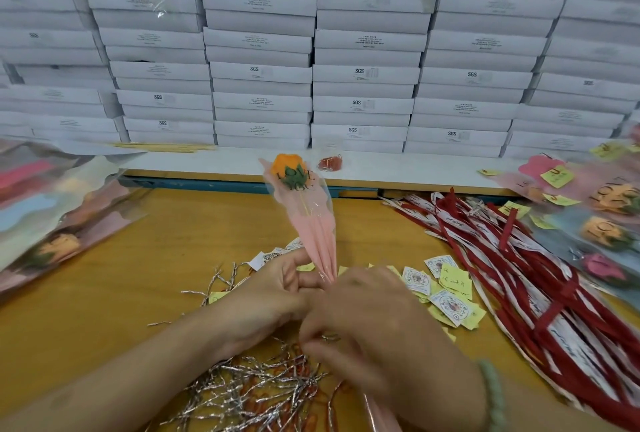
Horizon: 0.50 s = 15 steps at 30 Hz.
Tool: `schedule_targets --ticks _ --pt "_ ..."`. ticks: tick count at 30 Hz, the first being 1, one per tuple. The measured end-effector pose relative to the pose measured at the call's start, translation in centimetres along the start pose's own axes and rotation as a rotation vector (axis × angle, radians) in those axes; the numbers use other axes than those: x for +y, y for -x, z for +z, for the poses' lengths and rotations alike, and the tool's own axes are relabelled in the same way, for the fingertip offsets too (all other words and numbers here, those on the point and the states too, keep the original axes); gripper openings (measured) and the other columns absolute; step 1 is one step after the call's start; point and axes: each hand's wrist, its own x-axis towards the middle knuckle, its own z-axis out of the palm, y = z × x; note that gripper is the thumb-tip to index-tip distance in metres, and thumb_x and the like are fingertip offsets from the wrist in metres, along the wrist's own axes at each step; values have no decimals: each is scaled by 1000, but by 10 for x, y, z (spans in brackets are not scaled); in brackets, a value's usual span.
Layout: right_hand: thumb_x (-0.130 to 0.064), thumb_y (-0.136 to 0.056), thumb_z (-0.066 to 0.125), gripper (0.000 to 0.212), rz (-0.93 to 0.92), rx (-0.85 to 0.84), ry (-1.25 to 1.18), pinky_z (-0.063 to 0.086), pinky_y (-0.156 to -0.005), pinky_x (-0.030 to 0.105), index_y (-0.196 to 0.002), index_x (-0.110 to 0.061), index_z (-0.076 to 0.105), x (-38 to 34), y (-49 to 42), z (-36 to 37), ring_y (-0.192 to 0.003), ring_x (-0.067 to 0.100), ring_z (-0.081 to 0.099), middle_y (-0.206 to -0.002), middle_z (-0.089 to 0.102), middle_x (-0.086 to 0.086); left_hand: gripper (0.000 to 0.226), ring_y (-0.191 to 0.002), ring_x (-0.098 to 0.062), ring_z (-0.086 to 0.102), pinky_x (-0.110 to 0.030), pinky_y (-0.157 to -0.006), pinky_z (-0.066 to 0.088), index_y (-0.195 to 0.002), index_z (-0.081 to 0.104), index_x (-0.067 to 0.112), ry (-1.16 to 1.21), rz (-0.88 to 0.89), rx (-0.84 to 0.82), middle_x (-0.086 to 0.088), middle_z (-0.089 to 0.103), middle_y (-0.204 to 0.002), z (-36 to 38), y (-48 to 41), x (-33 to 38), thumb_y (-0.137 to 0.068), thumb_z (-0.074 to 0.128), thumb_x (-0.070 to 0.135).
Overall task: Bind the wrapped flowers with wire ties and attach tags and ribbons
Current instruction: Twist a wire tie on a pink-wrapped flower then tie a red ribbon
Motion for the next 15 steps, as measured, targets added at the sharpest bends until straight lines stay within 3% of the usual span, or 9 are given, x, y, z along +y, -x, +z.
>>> schedule_targets --ticks 2,4,8,15 --pt "-43 -88 48 24 -89 -135 177 37 -77 23 -75 -39 69 -8 1 8 -83 0 55 -73 61 -22 50 -92 -28 68 -28 -71 58 -121 61 9 -17 -16 22 -31 64 -110 0 0 1 -74 74 -3" --pt "-50 -87 39 35 -42 -236 253 37 -75 22 -69 -44 69 -13 3 11 -74 -3 55 -66 59 -24 51 -94 -30 66 -30 -75 58 -126 54 5 -31 -19 20 -37 58 -112 1 1 2 -79 73 0" --pt "-58 -81 39 31 -36 -389 311 32 -77 21 -74 -52 69 -13 4 6 -69 -10 53 -66 60 -27 49 -90 -27 67 -31 -76 57 -129 51 5 -53 -21 2 -26 60 -105 3 2 3 -84 71 2" --pt "-46 -75 65 8 -18 -292 255 45 -68 15 -70 -47 72 -13 1 7 -60 -5 56 -63 62 -23 48 -89 -25 68 -30 -76 57 -128 52 6 -57 -11 3 -22 63 -102 3 1 3 -83 70 3"
